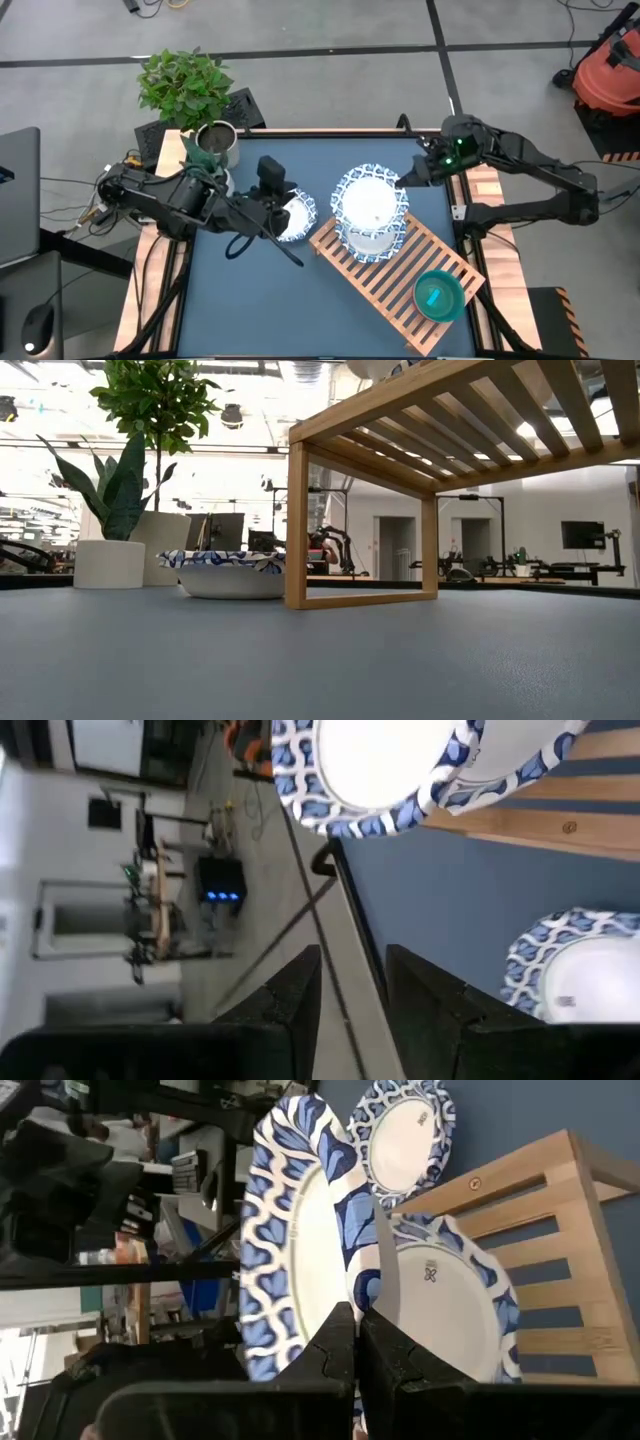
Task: Place and stack bowls onto a shelf
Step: Stack the large white bowl on top of the large white bowl on the shelf
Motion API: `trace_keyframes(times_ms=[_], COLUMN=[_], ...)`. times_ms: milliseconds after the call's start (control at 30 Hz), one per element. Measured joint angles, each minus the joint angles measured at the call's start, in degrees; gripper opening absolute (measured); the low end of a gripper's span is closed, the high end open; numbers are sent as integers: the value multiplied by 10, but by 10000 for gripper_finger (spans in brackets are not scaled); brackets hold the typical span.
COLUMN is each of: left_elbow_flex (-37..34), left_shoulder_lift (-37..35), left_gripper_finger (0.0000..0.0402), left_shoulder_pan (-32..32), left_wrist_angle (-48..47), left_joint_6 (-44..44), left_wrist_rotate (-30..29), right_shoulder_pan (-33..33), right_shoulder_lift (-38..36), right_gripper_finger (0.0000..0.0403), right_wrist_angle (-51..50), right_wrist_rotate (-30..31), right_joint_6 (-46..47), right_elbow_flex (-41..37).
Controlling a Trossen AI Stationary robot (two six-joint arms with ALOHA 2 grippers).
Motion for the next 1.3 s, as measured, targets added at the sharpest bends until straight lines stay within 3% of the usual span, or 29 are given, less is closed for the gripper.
trace_keyframes(times_ms=[533, 700, 867, 1300], left_elbow_flex=[0, 0, 0, 0], left_shoulder_lift=[0, 0, 0, 0], left_gripper_finger=[105, 105, 105, 105], left_shoulder_pan=[13, 13, 16, 28], left_wrist_angle=[-39, -47, -47, -47], left_joint_6=[-136, -154, -157, -172], left_wrist_rotate=[1, 1, 1, 22], right_shoulder_pan=[57, 79, 101, 109], right_shoulder_lift=[4, -19, -47, -80], right_gripper_finger=[21, 21, 21, 35], right_wrist_angle=[-40, 3, 116, 71], right_wrist_rotate=[60, 62, 62, 74], right_joint_6=[-24, 6, 48, 62], right_elbow_flex=[-2, -62, -135, -172])
